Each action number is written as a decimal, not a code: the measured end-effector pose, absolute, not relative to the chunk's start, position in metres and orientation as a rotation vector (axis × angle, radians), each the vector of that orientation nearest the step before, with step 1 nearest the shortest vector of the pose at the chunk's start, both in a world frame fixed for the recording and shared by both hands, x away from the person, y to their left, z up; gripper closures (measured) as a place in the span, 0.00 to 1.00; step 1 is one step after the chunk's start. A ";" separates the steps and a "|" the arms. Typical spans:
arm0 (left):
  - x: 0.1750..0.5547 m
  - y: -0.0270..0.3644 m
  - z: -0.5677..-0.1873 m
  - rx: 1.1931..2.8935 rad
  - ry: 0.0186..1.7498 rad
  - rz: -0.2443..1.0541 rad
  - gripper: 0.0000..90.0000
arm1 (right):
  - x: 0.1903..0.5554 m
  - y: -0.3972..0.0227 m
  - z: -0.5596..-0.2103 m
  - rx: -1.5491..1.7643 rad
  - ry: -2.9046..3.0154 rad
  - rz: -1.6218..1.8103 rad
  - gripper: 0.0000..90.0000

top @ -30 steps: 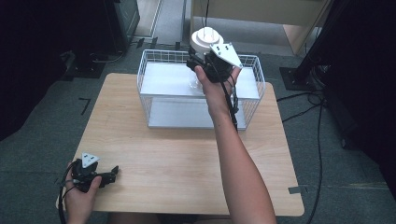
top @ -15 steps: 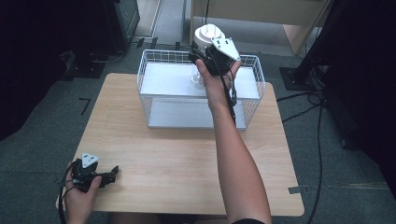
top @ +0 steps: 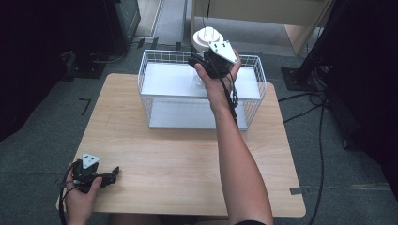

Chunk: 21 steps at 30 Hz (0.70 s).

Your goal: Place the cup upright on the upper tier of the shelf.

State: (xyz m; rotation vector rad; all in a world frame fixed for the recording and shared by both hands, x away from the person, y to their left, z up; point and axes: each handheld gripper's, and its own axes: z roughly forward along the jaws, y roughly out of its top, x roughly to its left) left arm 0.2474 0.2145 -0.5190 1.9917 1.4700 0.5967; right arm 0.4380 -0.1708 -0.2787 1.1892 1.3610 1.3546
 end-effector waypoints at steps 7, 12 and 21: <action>0.247 0.214 -0.519 1.992 1.470 0.596 0.00 | 0.434 -0.174 -0.283 1.194 1.412 1.374 0.06; 0.247 0.214 -0.519 1.992 1.470 0.596 0.00 | 0.431 -0.179 -0.291 1.214 1.427 1.377 0.06; 0.248 0.214 -0.519 1.995 1.470 0.593 0.00 | 0.415 -0.187 -0.311 1.217 1.485 1.372 0.06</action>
